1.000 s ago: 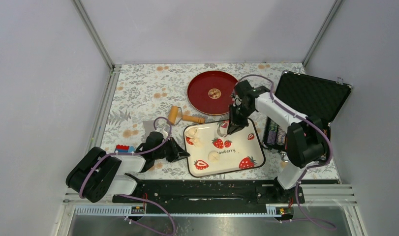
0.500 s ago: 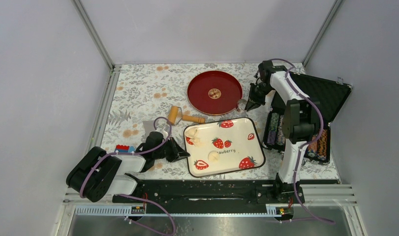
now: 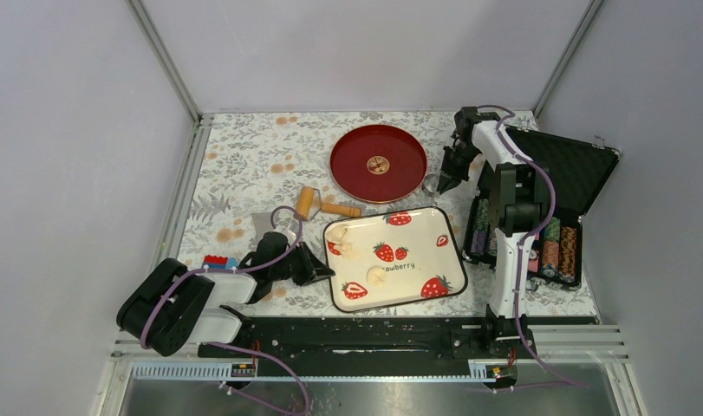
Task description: Roll out the dumpling wrappers from the dough
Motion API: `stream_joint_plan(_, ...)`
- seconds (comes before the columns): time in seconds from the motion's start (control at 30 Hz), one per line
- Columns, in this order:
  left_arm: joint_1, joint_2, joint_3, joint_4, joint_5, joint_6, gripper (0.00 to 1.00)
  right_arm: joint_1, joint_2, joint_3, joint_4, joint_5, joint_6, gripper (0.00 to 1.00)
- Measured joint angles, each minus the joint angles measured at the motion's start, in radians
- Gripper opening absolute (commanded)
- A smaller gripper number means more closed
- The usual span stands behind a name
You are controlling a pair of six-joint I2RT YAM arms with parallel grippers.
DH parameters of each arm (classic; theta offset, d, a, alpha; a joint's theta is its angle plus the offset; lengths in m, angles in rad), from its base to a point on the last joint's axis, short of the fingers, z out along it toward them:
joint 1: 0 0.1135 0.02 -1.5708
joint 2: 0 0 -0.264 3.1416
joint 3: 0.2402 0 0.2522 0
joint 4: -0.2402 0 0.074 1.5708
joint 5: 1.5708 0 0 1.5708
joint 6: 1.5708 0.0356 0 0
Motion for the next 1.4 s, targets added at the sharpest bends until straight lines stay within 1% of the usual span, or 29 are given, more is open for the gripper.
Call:
stream_joint_plan(0.03,0.000,0.000,0.000,0.000,0.000,0.000,0.00,0.000,0.002,0.000,-0.004,0.005,-0.001,0.09)
stream_joint_plan(0.1,0.000,0.001,0.000,0.000,0.000,0.000,0.00,0.000,0.003,0.000,-0.011,0.017,-0.004,0.20)
stream_joint_plan(0.17,0.000,0.002,0.000,0.002,0.002,0.000,0.00,0.000,0.002,-0.002,-0.014,0.026,-0.007,0.37)
stream_joint_plan(0.27,0.001,0.006,0.000,0.006,0.004,0.000,0.00,0.000,0.002,-0.014,-0.015,0.042,-0.012,0.55)
stream_joint_plan(0.3,0.001,0.007,0.000,0.008,0.004,0.000,0.00,0.000,0.002,-0.018,-0.016,0.046,-0.011,0.59)
stream_joint_plan(0.37,0.001,0.009,0.000,0.012,0.005,0.000,0.00,0.000,0.002,-0.024,-0.018,0.050,-0.012,0.63)
stream_joint_plan(0.5,0.001,0.011,0.000,0.013,0.006,0.000,0.00,0.000,-0.008,-0.048,-0.018,0.064,-0.014,0.69)
stream_joint_plan(0.57,0.002,0.003,0.001,0.009,0.006,0.003,0.00,0.000,-0.027,-0.069,-0.018,0.073,-0.014,0.70)
stream_joint_plan(0.67,0.000,-0.016,0.018,-0.040,0.004,0.019,0.00,0.000,-0.085,-0.114,-0.012,0.074,-0.013,0.71)
stream_joint_plan(0.77,-0.013,-0.053,0.037,-0.122,-0.008,0.043,0.00,0.000,-0.188,-0.195,0.008,0.069,-0.010,0.72)
stream_joint_plan(0.87,-0.023,-0.119,0.046,-0.233,-0.020,0.069,0.00,0.000,-0.306,-0.284,0.030,0.056,-0.002,0.75)
stream_joint_plan(1.03,-0.026,-0.224,0.097,-0.486,-0.059,0.159,0.00,0.000,-0.489,-0.454,0.076,0.005,0.018,0.77)
stream_joint_plan(1.13,-0.026,-0.220,0.142,-0.585,-0.073,0.211,0.00,0.003,-0.557,-0.544,0.097,-0.026,0.029,0.77)
stream_joint_plan(1.23,-0.027,-0.172,0.186,-0.622,-0.071,0.243,0.00,0.018,-0.609,-0.625,0.110,-0.045,0.039,0.79)
stream_joint_plan(1.27,-0.027,-0.153,0.200,-0.623,-0.070,0.249,0.02,0.026,-0.626,-0.649,0.111,-0.053,0.041,0.80)
stream_joint_plan(1.3,-0.027,-0.134,0.214,-0.625,-0.069,0.257,0.10,0.034,-0.645,-0.670,0.113,-0.057,0.043,0.82)
stream_joint_plan(1.4,-0.027,-0.102,0.245,-0.633,-0.070,0.274,0.46,0.048,-0.701,-0.719,0.117,-0.063,0.046,0.88)
